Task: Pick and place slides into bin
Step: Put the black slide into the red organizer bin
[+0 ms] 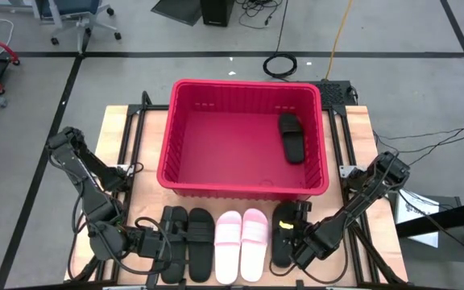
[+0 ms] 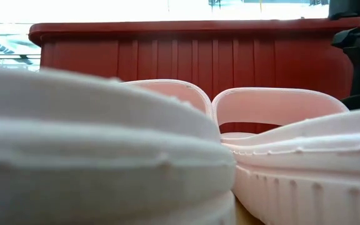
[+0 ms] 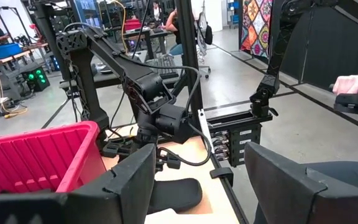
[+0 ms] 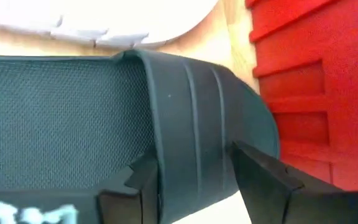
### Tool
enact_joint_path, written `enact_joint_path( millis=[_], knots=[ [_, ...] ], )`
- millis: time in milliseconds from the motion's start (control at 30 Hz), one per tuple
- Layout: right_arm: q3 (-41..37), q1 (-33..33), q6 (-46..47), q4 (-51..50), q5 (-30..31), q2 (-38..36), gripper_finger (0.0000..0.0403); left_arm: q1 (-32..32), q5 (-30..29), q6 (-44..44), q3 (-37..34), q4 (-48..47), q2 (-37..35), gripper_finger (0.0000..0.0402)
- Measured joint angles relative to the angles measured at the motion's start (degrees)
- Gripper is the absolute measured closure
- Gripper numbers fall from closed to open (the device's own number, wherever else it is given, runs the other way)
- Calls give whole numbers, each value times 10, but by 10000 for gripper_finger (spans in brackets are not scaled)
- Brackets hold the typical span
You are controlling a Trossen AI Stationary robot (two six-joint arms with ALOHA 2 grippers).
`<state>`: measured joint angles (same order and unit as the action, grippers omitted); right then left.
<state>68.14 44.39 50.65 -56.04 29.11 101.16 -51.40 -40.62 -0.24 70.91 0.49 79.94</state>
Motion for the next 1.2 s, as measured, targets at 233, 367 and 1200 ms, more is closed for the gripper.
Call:
enact_joint_path(
  millis=[233, 367, 1200],
  knots=[
    [0, -7, -1, 25, 7, 0, 298, 0, 0, -2, 0, -4, 0, 153],
    [0, -10, -3, 44, 5, 0, 365, 0, 0, -3, 0, -3, 0, 153],
    [-1, -16, -81, 161, -137, -61, 401, 0, 0, -1, 0, -8, 0, 153]
  ],
)
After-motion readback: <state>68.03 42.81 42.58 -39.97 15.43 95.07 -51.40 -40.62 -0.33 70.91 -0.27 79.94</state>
